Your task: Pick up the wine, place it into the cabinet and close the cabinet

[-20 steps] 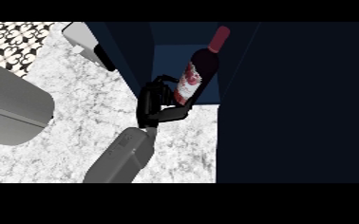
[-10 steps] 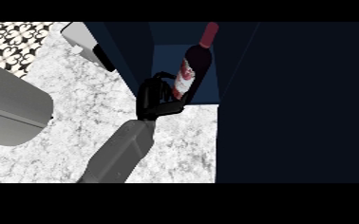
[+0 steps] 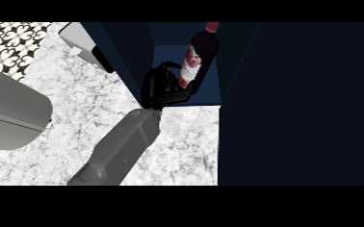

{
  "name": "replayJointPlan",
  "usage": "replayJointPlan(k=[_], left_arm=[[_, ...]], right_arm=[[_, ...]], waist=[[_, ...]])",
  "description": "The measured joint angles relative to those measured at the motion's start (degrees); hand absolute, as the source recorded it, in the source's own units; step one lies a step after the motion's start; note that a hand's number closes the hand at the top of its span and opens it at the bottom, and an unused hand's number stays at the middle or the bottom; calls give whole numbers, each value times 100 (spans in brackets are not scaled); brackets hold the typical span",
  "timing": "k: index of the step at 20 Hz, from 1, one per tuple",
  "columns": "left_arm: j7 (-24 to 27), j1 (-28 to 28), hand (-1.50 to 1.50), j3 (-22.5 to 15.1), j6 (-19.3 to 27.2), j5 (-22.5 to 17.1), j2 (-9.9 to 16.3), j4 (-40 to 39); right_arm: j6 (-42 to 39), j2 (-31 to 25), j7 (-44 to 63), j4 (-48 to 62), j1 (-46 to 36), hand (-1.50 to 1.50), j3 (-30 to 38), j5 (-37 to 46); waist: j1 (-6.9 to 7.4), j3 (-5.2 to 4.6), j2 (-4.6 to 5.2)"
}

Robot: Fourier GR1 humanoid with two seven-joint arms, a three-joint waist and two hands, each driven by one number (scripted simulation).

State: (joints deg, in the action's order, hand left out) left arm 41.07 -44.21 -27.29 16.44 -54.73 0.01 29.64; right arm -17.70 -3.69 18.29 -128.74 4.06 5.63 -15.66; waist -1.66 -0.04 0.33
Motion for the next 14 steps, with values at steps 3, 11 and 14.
replayJointPlan(k=[3,11,14], left_arm=[[13,-178,150,28,-91,-139,-1,-194],[-36,-677,150,87,-172,-390,0,-853],[-162,-946,150,143,-81,-432,0,-1151]], right_arm=[[7,81,-45,-56,75,-150,-138,123],[-4,126,-129,-20,46,-150,-254,262],[-14,178,-207,64,22,-150,-386,409]], waist=[[2,1,0],[-53,0,21],[-77,0,31]])
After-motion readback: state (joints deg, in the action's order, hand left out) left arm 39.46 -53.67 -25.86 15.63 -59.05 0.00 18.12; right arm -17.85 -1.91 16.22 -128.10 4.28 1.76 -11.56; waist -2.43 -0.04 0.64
